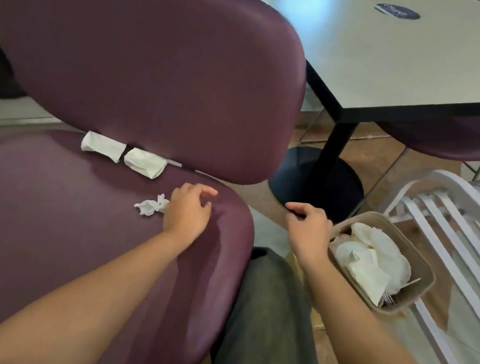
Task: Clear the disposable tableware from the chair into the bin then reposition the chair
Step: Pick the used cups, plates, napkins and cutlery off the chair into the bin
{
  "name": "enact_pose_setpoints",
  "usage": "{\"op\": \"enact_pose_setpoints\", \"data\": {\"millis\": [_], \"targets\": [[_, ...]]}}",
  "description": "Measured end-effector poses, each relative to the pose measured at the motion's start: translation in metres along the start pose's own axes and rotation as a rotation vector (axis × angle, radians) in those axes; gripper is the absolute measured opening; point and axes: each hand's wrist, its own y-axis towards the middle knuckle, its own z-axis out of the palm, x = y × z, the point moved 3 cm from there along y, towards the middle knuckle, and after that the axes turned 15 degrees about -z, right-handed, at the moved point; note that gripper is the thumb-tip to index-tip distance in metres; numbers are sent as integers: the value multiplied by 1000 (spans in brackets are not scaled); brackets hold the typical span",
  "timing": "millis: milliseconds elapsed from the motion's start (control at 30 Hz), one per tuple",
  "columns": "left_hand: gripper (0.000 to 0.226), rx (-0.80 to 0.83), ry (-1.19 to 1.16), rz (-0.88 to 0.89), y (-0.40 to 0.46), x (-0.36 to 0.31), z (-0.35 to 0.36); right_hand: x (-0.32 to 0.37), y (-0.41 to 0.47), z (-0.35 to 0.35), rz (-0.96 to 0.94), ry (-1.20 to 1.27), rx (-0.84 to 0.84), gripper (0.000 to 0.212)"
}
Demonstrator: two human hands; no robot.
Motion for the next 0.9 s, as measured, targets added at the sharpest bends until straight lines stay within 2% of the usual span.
{"op": "enact_pose_setpoints", "data": {"millis": [67, 133, 267, 400, 633, 800, 900], "targets": [[29, -77, 149, -115, 4, 22, -20, 19, -4, 24, -18, 15, 48, 25], [37, -79, 209, -215, 7, 41, -34, 34, -6, 47, -46, 15, 87, 25], [30, -30, 245, -240, 13, 75, -46, 63, -7, 89, -117, 17, 172, 28], [12, 5, 58, -212, 19, 100, -53, 87, -5, 124, -194, 7, 269, 28], [11, -18, -192, -343, 47, 135, -87, 128, 5, 193, -348, -73, 398, 32], [14, -86, -165, -354, 66, 148, -107, 155, 23, 235, -489, -170, 450, 49], [13, -62, -309, -378, 78, 151, -110, 165, 35, 256, -544, -253, 469, 55]]}}
